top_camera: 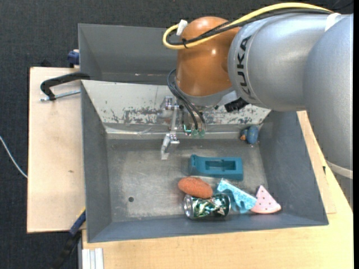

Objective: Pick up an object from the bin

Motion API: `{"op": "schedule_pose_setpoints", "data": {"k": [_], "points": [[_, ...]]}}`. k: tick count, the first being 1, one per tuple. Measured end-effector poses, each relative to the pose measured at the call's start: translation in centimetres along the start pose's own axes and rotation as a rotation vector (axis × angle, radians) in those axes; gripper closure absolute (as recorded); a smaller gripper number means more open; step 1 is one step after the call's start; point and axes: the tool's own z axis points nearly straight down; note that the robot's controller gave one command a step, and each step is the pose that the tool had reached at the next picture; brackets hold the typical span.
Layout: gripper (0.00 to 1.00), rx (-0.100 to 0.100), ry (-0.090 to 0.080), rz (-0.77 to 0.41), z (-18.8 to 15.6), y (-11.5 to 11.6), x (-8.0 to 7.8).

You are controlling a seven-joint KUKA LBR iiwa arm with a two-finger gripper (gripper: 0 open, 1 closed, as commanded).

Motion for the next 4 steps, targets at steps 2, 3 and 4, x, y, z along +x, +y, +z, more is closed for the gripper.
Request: {"op": "schedule_pose_setpoints", "data": {"k": [2, 3, 4], "points": [[1.0, 0.0, 0.0, -0.244, -0.2, -5.3, 0.1], [1.0, 0.0, 0.001, -0.254, -0.2, -5.5, 0.6], [1.0, 0.001, 0.0, -0.282, 1.2, -5.0, 1.7]]}}
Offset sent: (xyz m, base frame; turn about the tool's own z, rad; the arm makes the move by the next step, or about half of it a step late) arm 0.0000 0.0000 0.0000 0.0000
